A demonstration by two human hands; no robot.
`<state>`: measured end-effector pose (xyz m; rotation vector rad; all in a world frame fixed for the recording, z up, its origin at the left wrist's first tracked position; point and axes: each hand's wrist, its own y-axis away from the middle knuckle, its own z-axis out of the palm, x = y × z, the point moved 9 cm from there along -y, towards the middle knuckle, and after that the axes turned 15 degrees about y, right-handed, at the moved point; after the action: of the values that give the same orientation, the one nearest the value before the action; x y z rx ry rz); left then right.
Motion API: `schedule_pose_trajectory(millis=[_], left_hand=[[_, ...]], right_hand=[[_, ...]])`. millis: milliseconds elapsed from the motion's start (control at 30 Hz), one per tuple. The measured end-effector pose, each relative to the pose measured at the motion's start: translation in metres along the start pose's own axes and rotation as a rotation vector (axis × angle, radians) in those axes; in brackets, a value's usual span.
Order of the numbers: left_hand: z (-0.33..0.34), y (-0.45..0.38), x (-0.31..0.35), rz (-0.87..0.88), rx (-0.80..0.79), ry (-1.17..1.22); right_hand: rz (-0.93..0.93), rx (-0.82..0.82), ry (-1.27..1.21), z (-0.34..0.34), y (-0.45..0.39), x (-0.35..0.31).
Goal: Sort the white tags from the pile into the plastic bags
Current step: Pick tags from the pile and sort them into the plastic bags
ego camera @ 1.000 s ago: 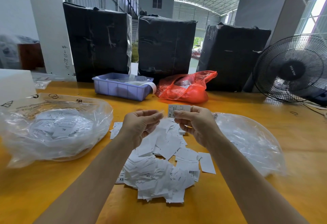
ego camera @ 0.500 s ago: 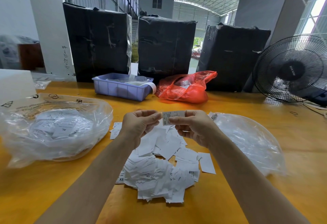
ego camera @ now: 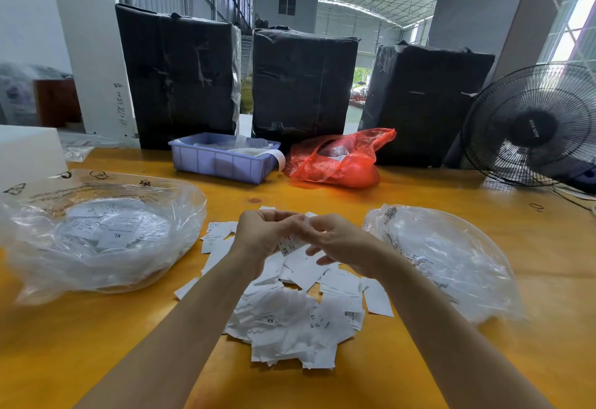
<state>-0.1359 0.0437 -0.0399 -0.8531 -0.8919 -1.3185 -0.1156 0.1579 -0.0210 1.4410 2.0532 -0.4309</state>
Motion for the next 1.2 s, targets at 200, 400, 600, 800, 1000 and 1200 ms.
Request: schedule_pose_trajectory(millis=[200,400,600,800,1000,1200], left_hand=[[-0.006,0.003,-0.017,-0.15,0.094,0.213],[-0.006,0.006,-0.021,-0.223,0.148,0.327],[-0.011,0.005,-0.013,-0.259,0.067,0.133],[-0.015,0.005,-0.008,-0.251,-0.035,-0.114],[-0.022,0.003,-0.005,-0.232,-0.061,-0.287],[-0.027,-0.001,-0.004,-0.24,-0.061,-0.279]], right_hand=[[-0.026,0.275,-0.291,-0.018,-0.001,0.007],[-0.1,0.346,-0.222,-0.014,-0.001,-0.002],[-0.017,0.382,-0.407,-0.021,-0.003,0.015],[0.048,0.329,-0.346,-0.018,-0.006,0.021],[0.05,0.307,-0.324,-0.016,-0.004,0.018],[0.064,0.325,-0.34,-0.016,-0.001,0.018]])
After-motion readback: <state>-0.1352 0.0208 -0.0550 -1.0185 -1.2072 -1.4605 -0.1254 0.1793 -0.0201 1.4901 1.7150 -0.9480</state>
